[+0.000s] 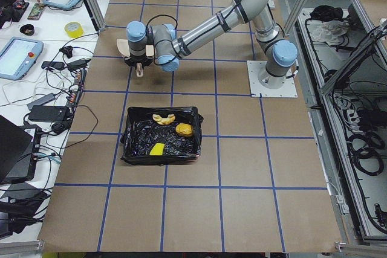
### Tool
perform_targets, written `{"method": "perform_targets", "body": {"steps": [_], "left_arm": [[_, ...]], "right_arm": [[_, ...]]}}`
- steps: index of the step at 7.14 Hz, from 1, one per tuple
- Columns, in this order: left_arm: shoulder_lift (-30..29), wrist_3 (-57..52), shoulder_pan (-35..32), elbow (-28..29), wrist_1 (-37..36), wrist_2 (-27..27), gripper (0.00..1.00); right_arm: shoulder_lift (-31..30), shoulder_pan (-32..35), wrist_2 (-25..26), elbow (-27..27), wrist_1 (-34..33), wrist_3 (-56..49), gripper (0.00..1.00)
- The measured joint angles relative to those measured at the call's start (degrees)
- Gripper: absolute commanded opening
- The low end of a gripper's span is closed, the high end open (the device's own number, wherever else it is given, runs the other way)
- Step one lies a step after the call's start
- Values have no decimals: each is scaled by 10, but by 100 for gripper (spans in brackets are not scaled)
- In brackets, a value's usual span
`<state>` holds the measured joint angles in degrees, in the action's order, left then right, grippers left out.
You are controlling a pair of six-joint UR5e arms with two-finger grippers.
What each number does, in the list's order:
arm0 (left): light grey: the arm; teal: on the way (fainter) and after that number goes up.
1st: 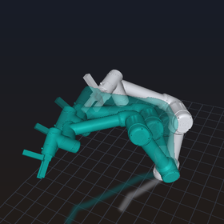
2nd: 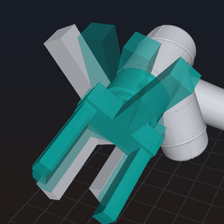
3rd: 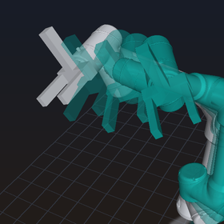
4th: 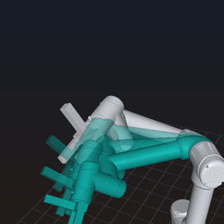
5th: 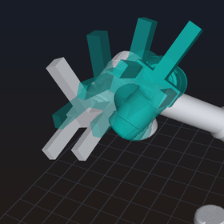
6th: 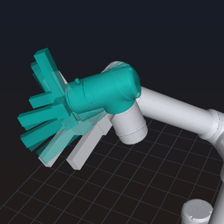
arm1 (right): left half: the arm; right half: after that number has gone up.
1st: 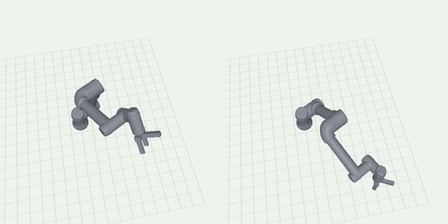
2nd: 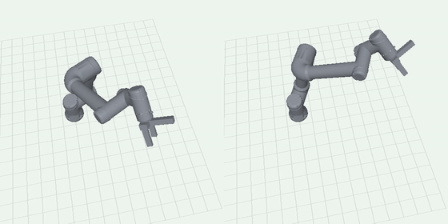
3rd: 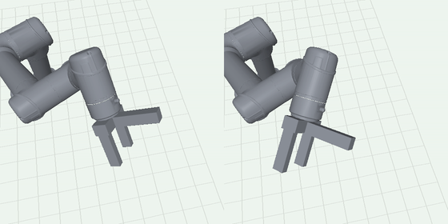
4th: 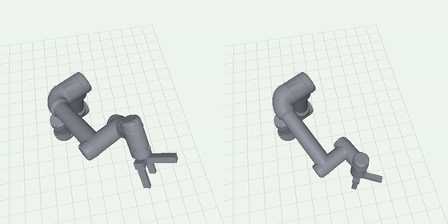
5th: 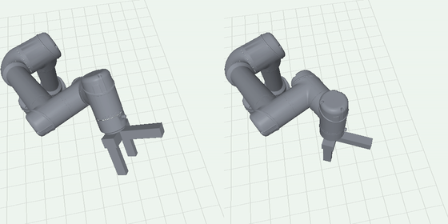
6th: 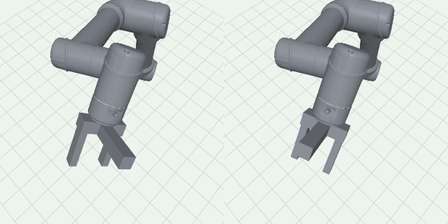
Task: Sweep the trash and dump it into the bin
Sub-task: 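Bring the empty dustpan back and lower it onto the table with the left gripper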
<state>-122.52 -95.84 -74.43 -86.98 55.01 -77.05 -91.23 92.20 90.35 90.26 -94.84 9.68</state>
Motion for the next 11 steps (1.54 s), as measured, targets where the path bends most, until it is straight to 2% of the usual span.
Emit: {"method": "perform_targets", "body": {"steps": [3, 5, 7, 8, 9, 10, 11], "left_arm": [[14, -26, -8, -4, 49, -39, 0], [22, -46, -10, -18, 55, -78, 0], [30, -62, -11, -43, 48, -99, 7], [29, -62, -11, -47, 47, -102, 41], [28, -62, -12, -49, 46, -102, 70], [28, -60, -12, -52, 46, -102, 92], [28, -58, -13, -54, 46, -103, 98]], "right_arm": [[-10, -3, -1, 2, -1, -21, 100], [-28, -4, -8, 2, -2, -28, 100], [-44, -4, -10, 4, 1, -29, 100], [-45, -2, -15, 5, 3, -28, 100], [-46, -1, -21, 6, 4, -28, 100], [-47, -1, -24, 7, 5, -28, 100], [-47, -1, -25, 7, 6, -28, 100]]}}
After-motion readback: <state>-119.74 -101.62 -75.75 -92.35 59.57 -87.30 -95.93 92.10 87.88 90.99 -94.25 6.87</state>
